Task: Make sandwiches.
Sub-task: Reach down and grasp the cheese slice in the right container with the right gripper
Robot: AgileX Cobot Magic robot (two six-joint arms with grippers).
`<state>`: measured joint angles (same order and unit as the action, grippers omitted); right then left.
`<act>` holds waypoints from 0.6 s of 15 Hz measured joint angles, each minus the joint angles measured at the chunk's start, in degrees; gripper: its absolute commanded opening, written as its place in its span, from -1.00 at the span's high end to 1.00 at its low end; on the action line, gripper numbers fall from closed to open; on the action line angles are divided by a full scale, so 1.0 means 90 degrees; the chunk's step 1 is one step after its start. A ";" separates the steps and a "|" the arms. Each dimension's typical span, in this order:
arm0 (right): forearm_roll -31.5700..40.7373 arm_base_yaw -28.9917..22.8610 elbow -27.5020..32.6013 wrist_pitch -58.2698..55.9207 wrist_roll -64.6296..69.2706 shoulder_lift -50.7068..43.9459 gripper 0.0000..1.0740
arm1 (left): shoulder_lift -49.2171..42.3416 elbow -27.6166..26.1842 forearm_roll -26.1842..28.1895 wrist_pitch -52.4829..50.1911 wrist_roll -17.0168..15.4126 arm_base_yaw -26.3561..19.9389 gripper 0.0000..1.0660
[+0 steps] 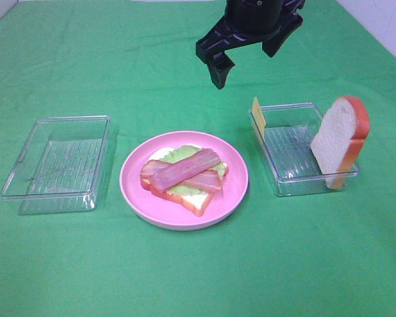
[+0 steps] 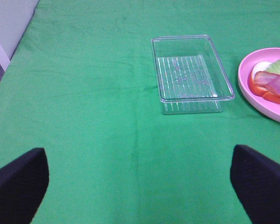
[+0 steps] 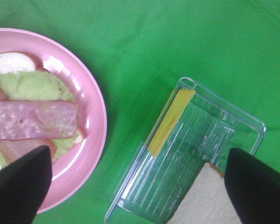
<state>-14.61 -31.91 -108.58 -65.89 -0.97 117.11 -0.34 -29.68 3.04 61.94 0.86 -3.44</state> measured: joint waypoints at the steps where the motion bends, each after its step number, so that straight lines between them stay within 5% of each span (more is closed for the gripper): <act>1: -0.0032 0.0025 0.0000 -0.0032 0.0032 0.0051 -0.80 | 0.0000 0.0000 0.0000 0.0000 0.0000 0.0000 -0.89; 9: 0.0968 0.1108 -0.0019 0.0013 0.0070 0.0681 -0.80 | 0.0000 0.0000 0.0000 -0.0006 0.0000 0.0000 -0.89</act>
<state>-5.90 -21.94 -108.75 -65.78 -0.34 123.24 -0.34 -29.68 3.04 61.88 0.86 -3.44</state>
